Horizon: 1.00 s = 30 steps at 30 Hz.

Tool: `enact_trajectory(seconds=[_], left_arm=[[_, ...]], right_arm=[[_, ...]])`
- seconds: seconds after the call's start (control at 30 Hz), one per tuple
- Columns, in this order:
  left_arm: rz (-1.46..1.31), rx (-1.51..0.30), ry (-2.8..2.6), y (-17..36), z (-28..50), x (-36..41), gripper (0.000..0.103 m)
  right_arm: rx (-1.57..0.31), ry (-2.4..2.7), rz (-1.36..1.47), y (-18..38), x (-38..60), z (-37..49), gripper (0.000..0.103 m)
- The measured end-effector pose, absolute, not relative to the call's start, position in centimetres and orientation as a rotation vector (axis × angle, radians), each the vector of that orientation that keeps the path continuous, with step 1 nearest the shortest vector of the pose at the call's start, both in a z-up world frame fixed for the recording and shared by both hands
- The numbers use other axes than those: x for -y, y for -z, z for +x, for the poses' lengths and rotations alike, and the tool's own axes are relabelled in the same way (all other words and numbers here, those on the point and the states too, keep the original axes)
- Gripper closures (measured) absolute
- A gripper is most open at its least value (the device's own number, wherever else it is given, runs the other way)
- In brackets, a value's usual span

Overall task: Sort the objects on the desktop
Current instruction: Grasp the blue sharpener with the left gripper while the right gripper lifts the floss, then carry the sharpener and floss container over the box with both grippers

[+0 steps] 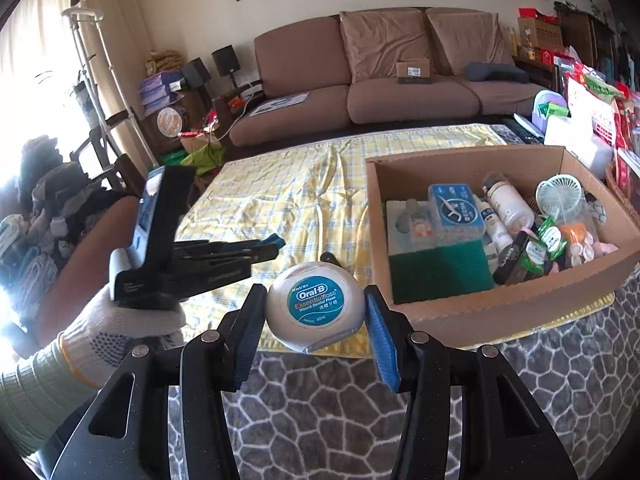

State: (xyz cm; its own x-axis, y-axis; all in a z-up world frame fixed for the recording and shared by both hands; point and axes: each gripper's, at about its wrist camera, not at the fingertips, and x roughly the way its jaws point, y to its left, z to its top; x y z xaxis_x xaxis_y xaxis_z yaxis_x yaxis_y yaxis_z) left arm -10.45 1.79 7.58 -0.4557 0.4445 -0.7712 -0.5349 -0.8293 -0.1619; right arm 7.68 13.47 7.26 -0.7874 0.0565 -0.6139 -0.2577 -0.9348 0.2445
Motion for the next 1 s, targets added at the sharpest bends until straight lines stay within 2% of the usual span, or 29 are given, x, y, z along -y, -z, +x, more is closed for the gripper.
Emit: enact_trajectory(seconds=[0.2, 0.33, 0.6, 0.83, 1.0], left_arm=[[-1.05, -0.041, -2.176, -14.5, -8.7, -4.9, 0.08], [-1.023, -0.031, -2.103, -16.8, -7.9, -9.4, 0.08], [-1.052, -0.119, -2.066, -15.8, -7.5, -17.8, 0.08], [-1.14, -0.191, -2.066, -13.3, -9.7, -21.7, 0.08], [-1.186, -0.166, -2.065, -12.1, -10.9, -22.6, 0.08]], right_arm=[[-0.544, -2.713, -0.832, -10.9, -20.9, 9.6, 0.053], [-0.56, -2.67, -0.821, -12.4, -25.4, 10.3, 0.053], [-0.46, -2.568, -1.072, -7.7, -30.7, 6.5, 0.053], [-0.403, -2.539, -1.24, -3.8, -32.7, 2.3, 0.053], [-0.427, -2.548, -1.386, -2.0, -32.9, 0.7, 0.052]])
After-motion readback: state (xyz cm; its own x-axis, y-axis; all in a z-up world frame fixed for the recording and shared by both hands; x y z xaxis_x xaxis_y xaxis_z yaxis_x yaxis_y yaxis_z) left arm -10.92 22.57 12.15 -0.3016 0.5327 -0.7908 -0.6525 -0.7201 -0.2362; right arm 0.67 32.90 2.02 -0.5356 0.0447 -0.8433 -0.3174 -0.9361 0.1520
